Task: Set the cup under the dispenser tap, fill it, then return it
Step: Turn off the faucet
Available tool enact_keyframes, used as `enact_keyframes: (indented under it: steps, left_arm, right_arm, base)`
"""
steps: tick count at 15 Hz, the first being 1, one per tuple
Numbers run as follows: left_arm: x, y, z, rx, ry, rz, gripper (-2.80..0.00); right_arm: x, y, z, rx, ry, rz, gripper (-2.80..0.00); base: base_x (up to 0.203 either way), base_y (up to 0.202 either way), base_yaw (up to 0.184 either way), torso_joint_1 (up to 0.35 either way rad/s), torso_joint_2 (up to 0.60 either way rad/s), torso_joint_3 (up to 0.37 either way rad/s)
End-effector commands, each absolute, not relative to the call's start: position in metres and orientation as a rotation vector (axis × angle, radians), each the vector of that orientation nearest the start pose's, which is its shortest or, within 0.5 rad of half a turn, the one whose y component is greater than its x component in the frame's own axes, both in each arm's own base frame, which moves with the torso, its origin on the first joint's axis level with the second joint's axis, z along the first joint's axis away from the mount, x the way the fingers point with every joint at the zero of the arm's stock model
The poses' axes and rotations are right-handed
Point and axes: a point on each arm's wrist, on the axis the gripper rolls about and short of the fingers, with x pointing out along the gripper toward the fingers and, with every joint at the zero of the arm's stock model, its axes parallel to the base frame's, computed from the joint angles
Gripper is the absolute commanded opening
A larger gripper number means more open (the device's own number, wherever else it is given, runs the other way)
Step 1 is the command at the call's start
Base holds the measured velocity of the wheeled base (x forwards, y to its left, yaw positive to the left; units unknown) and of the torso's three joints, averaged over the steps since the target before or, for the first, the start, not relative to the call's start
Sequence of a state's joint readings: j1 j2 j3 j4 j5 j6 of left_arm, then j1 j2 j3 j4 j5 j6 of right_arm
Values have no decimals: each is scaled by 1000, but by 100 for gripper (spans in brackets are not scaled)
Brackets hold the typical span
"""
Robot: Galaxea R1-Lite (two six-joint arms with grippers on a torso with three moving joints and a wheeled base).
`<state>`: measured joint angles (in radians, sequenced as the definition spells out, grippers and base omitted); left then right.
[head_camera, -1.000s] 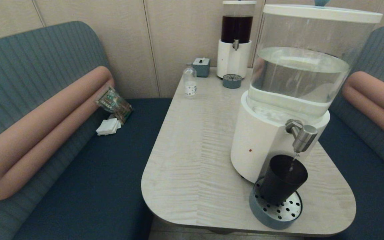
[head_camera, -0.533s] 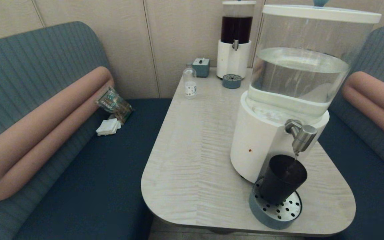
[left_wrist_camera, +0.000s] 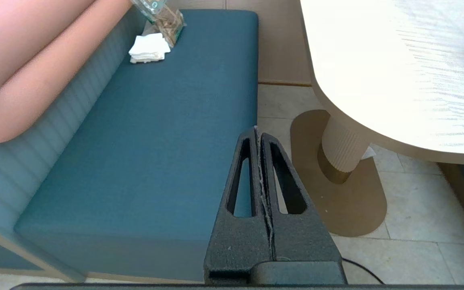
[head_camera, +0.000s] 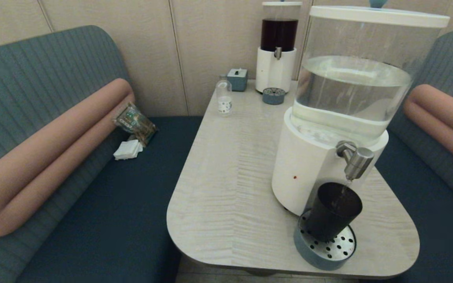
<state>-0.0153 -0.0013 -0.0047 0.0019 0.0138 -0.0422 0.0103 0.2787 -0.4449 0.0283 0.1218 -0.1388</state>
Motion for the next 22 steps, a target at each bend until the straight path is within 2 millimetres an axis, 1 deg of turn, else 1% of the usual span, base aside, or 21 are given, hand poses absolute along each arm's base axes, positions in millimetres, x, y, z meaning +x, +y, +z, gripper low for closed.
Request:
enact_keyframes:
  steps: [1,3,7,9,11,14,15,17,22]
  left_arm:
    - [-23,1,76,-43,-3,-2,-280]
    - [-23,1,77,-43,-5,-2,-280]
    - [-23,1,77,-43,-4,-2,-280]
    - [-23,1,77,-43,-5,-2,-280]
    - [-23,1,76,-43,-3,-2,-280]
    - [-23,1,77,-43,-5,-2,-280]
    - [-23,1,77,-43,-5,-2,-280]
    - [-23,1,76,-43,-3,-2,-280]
    - [-23,1,77,-43,-5,-2,-280]
  right_arm:
    - [-37,2,190,-148,-189,118,-280]
    - [-38,2,183,-151,-207,105,-280]
    - [-29,2,164,-157,-246,88,-280]
    - [-35,2,153,-157,-280,84,-280]
    - [-41,2,140,-155,-321,63,-280]
    - [-33,0,117,-138,-328,9,-280]
    - [-28,0,107,-139,-311,2,-280]
    - [-27,0,104,-120,-295,1,-280]
    - [-24,0,87,-101,-125,14,-280]
  base:
    - [0,0,0,0,0,0]
    - [0,0,0,0,0,0]
    - [0,0,0,0,0,0]
    - [0,0,0,0,0,0]
    - [0,0,0,0,0,0]
    - [0,0,0,0,0,0]
    - [0,0,0,0,0,0]
    - [0,0,0,0,0,0]
    - [0,0,0,0,0,0]
